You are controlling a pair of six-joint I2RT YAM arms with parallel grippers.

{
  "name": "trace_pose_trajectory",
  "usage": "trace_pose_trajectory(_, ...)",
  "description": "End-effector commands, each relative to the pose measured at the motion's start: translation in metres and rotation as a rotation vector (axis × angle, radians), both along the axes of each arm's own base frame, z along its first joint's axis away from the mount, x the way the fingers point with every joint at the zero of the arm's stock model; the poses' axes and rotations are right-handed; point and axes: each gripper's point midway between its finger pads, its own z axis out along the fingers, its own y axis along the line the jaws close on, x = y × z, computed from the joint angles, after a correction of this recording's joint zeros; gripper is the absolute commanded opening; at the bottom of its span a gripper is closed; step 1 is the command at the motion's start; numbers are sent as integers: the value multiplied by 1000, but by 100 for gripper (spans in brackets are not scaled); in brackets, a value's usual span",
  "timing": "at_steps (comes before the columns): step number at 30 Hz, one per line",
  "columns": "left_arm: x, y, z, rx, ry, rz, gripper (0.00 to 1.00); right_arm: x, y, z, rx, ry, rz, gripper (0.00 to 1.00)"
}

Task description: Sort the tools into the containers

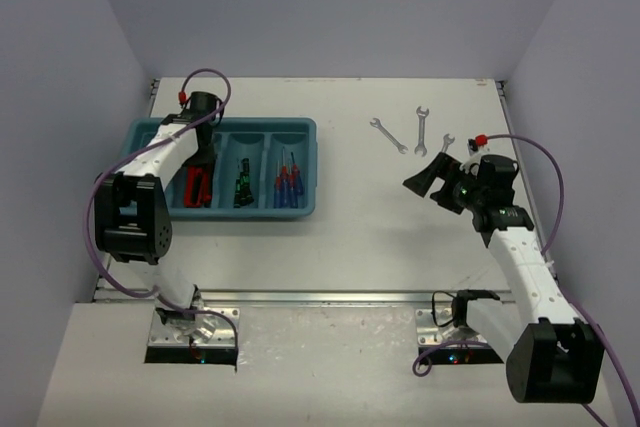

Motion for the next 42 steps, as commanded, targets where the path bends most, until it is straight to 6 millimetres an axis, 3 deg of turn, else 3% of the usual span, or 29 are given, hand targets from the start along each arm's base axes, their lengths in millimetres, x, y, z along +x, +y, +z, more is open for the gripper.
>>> trace_pose_trajectory(1, 4, 14, 28, 55, -71, 33, 54, 1, 1, 9, -11, -57, 28, 99)
trace_pose_trajectory(4, 2, 14, 55, 60, -143, 44, 70, 1, 1, 7, -10, -54, 30, 99)
trace_pose_trajectory(5, -2, 15, 74, 71, -197, 52, 79, 2, 1, 5, -13, -54, 30, 99)
trace_pose_trajectory(7, -8, 11, 93, 62, -258, 50, 99, 2, 1, 3, -18, -55, 32, 99)
trace_pose_trajectory(12, -36, -24, 147, -80, -497, -32, 100, 6, -11, -5, -68, -47, -20, 99)
trace_pose_trajectory(14, -53, -31, 178, -149, -670, -33, 100, 7, -18, -13, -86, -4, -64, 99)
trace_pose_trajectory(15, -64, -33, 171, -189, -711, -4, 100, 9, -24, -19, -100, 28, -101, 99)
trace_pose_trajectory(16, -79, -33, 189, -214, -817, -2, 100, 11, -27, -20, -111, 40, -114, 99)
trace_pose_trajectory(18, -99, -36, 186, -258, -889, 0, 100, 19, -37, -19, -149, 75, -153, 99)
trace_pose_trajectory(21, -118, -36, 157, -297, -915, 26, 100, 29, -59, -29, -243, 141, -236, 99)
trace_pose_trajectory(23, -128, -35, 155, -293, -938, 14, 100, 40, -81, -38, -331, 181, -321, 99)
trace_pose_trajectory(25, -134, -36, 162, -288, -946, -2, 100, 51, -92, -54, -383, 243, -339, 92)
trace_pose_trajectory(29, -130, -49, 159, -321, -936, -70, 100, 87, -105, -50, -442, 269, -358, 77)
trace_pose_trajectory(31, -124, -64, 154, -356, -900, -145, 100, 113, -118, -58, -475, 345, -352, 64)
trace_pose_trajectory(33, -123, -73, 151, -372, -882, -186, 100, 131, -125, -69, -492, 411, -332, 57)
trace_pose_trajectory(36, -122, -81, 148, -388, -865, -222, 100, 155, -132, -75, -505, 445, -320, 55)
trace_pose_trajectory(38, -122, -84, 149, -393, -864, -238, 100, 166, -135, -102, -508, 519, -289, 54)
trace_pose_trajectory(41, -122, -87, 148, -402, -859, -255, 100, 182, -136, -110, -500, 546, -257, 53)
trace_pose_trajectory(42, -122, -88, 148, -404, -861, -260, 100, 181, -136, -121, -502, 574, -248, 51)
